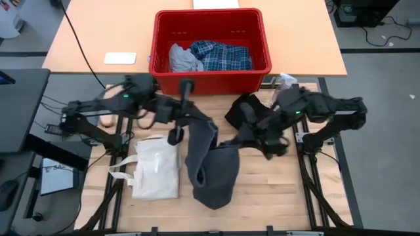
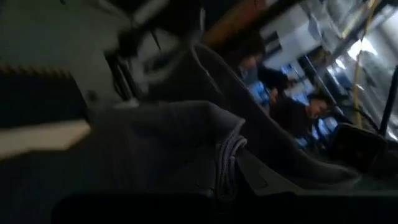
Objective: Fold Laundry from Bin
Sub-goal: Fold the gray shorts
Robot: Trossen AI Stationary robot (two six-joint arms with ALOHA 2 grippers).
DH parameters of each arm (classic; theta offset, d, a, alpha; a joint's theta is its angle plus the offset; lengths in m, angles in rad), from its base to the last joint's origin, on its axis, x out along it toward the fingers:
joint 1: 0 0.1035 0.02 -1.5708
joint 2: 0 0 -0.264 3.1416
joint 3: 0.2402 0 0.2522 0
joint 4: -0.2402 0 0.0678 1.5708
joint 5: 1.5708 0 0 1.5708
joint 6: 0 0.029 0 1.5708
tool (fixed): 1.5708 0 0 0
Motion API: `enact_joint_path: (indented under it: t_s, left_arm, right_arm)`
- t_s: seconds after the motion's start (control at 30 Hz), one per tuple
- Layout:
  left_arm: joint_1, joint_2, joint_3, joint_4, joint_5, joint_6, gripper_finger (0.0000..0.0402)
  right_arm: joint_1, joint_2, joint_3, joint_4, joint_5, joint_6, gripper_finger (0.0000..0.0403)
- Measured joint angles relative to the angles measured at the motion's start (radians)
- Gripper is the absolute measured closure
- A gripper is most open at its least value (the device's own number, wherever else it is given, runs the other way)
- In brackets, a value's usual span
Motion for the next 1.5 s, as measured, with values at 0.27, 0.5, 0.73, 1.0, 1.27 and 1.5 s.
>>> enact_joint_path:
  t_s: [0.27, 0.5, 0.73, 1.0, 1.27, 1.5]
  left_arm:
    - [0.024, 0.110, -0.001, 0.157, 0.174, -0.140, 0.0395]
    - [0.022, 0.115, 0.002, 0.191, 0.213, -0.156, 0.0395]
    - [0.044, 0.115, 0.002, 0.212, 0.265, -0.185, 0.0395]
    - [0.064, 0.117, 0.001, 0.194, 0.308, -0.212, 0.0395]
    - [0.092, 0.119, 0.000, 0.141, 0.325, -0.237, 0.0395]
    - [0.108, 0.127, -0.001, 0.138, 0.377, -0.250, 0.0395]
  right_arm:
    - [-0.033, 0.060, 0.019, 0.007, 0.213, -0.060, 0.0382]
    - [-0.028, 0.046, 0.018, 0.080, 0.259, 0.111, 0.0325]
    - [-0.049, 0.040, 0.017, 0.096, 0.305, 0.237, 0.0274]
    - [-0.055, 0.045, 0.017, 0.087, 0.361, 0.363, 0.0222]
    - [-0.047, 0.045, 0.017, 0.031, 0.475, 0.420, 0.0188]
    - [-0.095, 0.051, -0.006, 0.091, 0.455, 0.422, 0.0187]
